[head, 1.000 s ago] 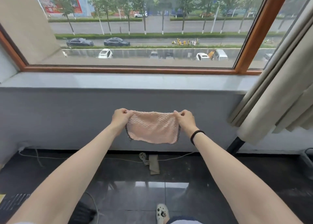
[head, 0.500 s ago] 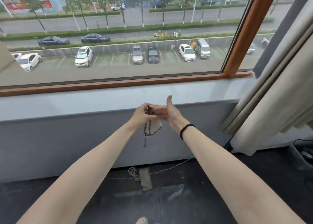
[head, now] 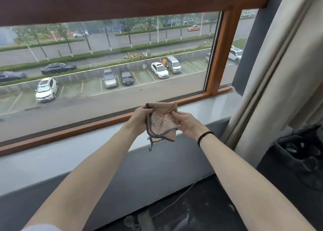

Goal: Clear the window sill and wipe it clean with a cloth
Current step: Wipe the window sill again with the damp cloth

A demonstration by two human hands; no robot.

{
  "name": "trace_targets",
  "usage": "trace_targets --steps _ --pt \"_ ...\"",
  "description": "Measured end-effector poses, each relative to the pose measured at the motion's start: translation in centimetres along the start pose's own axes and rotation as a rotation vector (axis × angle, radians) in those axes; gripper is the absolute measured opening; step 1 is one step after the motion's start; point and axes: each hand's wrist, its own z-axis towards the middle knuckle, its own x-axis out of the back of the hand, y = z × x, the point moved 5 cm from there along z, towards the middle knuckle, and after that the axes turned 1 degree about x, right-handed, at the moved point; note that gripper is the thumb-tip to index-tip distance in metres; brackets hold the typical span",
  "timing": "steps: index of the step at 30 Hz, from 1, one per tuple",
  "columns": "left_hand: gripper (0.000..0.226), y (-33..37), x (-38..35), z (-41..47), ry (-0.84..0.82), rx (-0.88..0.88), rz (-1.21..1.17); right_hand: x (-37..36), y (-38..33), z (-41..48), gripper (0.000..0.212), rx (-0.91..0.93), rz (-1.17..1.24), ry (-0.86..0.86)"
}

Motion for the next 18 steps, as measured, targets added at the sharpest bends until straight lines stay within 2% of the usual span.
trace_targets --steps 3,5,7,9,10,14,18 --pt "0.032 -0.6 -0.4 2.8 0.104 -0.034 0.177 1.5 -0.8 1.7 0.007 0.042 -0.081 0.107" --pt "0.028 -0.8 -1.2 4.5 0.115 -0.039 0.220 2.7 -1.1 2.3 0.003 0.042 -0.080 0.127" --pt "0.022 -1.2 -2.2 6.2 0.084 -0.016 0.236 4.5 -1.2 2.9 0.026 0.033 -0.037 0.108" --pt "0.021 -1.7 -3.3 7.6 0.073 0.005 0.277 6.7 -1.2 3.6 0.050 0.023 -0.126 0.129" --pt "0.021 -1.9 -3.8 8.3 0.089 0.004 0.283 7.7 -1.3 4.0 0.054 0.018 -0.178 0.144" --pt "0.021 -2.5 -5.7 11.2 0.242 -0.007 0.223 12.0 -2.6 5.6 0.050 0.003 -0.225 0.160" --pt "0.025 -3.7 -8.5 13.9 0.280 -0.005 0.134 16.6 -5.0 7.4 0.043 -0.090 -0.152 0.046"
